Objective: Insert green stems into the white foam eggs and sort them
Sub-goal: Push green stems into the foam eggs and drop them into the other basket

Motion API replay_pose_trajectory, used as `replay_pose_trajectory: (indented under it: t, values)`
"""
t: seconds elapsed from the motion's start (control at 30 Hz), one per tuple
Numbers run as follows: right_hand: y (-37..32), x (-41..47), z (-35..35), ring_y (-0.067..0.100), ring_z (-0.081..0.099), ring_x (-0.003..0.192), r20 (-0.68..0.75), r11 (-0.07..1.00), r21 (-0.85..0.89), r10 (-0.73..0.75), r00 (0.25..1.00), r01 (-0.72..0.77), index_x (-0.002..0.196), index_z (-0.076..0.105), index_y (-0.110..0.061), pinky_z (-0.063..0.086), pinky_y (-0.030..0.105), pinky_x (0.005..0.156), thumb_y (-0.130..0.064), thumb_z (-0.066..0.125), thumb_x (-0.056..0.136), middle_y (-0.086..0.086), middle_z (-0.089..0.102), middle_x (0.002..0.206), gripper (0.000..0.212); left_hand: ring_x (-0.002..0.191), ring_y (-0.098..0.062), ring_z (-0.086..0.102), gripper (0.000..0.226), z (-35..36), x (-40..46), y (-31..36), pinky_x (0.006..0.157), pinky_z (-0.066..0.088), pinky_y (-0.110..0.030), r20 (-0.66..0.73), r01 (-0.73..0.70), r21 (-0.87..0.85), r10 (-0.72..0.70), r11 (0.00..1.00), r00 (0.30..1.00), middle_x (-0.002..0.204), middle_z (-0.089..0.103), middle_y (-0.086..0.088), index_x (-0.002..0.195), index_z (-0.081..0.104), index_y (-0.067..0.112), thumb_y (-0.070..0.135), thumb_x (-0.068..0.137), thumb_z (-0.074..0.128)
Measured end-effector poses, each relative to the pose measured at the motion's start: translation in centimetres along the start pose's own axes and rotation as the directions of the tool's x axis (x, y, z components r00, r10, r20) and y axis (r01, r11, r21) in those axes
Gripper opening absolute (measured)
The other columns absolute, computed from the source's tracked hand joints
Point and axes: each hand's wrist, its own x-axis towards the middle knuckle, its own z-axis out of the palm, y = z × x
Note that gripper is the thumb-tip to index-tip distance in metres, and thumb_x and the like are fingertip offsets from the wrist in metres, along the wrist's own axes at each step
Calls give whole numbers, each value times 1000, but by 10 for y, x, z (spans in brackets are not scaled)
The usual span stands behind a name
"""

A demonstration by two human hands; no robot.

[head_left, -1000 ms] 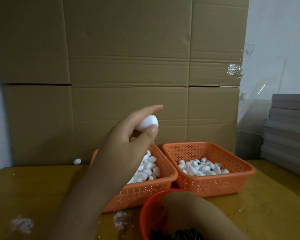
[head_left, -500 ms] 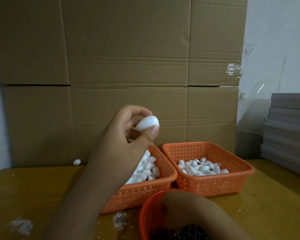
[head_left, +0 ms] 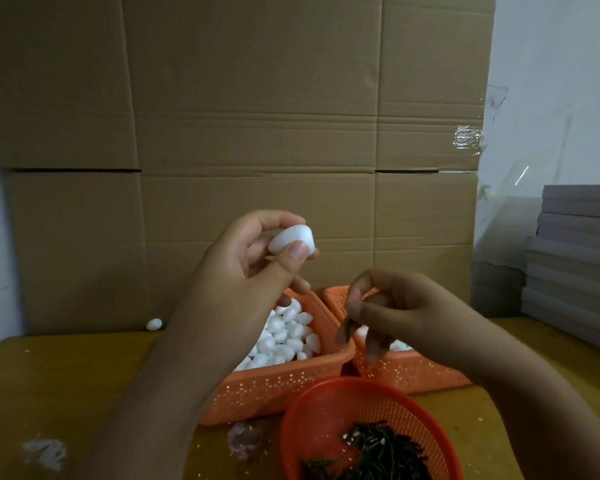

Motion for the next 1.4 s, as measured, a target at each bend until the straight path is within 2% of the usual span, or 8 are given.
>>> replay_pose_trajectory:
  t: [0.17, 0.3, 0.53, 0.7, 0.87, 1.13, 1.3, 1.4]
  values:
    - [-17, -5, 13, 18, 69, 72, -357, 921, 266, -180, 916, 285, 88, 64, -7, 57, 25, 64, -22, 65, 79, 8, 74, 86, 17, 69, -8, 67, 20, 1, -2, 2, 63, 53, -18, 33, 49, -71, -47, 996, 998, 96, 75, 6, 109, 63, 27, 26, 89, 57]
    - [-23, -7, 24, 13, 63, 64, -506, 851, 356, -172, 845, 386, 81, 70, -19, 53, 22, 63, -30, 67, 72, 1, 67, 71, 15, 70, -8, 67, 29, 2, -3, 2, 62, 52, -19, 76, 91, -120, -82, 989, 994, 97, 75, 4, 109, 65, 27, 37, 83, 56]
    - [-29, -9, 28, 12, 67, 67, -577, 808, 366, -193, 794, 462, 87, 69, -13, 54, 19, 62, -30, 69, 68, 3, 71, 74, 25, 68, -10, 67, 30, 5, -3, 3, 62, 52, -19, 108, 112, -167, -95, 980, 990, 95, 75, 1, 102, 70, 30, 43, 78, 57]
    - [-29, -9, 31, 11, 68, 66, -607, 823, 331, -188, 772, 461, 86, 68, -14, 55, 19, 62, -27, 68, 70, 2, 72, 73, 21, 68, -11, 67, 29, 6, -4, 5, 61, 52, -19, 128, 113, -184, -90, 976, 988, 95, 74, -1, 104, 70, 26, 39, 81, 57]
    - [-32, -9, 37, 4, 68, 65, -601, 852, 223, -264, 755, 475, 83, 68, -13, 52, 15, 60, -25, 67, 71, -2, 72, 72, 17, 68, -11, 66, 29, 7, -6, 5, 60, 51, -18, 146, 99, -180, -73, 979, 987, 96, 74, -1, 110, 66, 21, 33, 86, 55]
    - [-32, -9, 38, 4, 69, 70, -590, 892, 102, -303, 749, 441, 80, 70, -15, 51, 14, 61, -27, 67, 72, -3, 74, 76, 14, 65, -8, 67, 27, 7, -5, 4, 63, 51, -15, 112, 14, -77, -5, 997, 994, 91, 73, 3, 107, 66, 23, 34, 84, 56]
    - [-29, -7, 41, 10, 68, 72, -598, 915, 22, -311, 738, 404, 82, 70, -17, 55, 23, 65, -31, 65, 75, -3, 74, 78, 17, 62, -6, 67, 26, 6, -3, 2, 60, 49, -12, 91, -15, -21, 17, 1000, 996, 85, 74, 5, 105, 66, 23, 34, 83, 58]
    - [-28, -6, 41, 7, 68, 74, -580, 915, -61, -358, 732, 399, 85, 69, -20, 54, 20, 66, -30, 63, 80, -12, 72, 78, 13, 68, -2, 68, 26, 4, -3, 3, 63, 50, -13, 88, -31, 23, 29, 999, 996, 87, 75, 9, 103, 67, 28, 39, 82, 59]
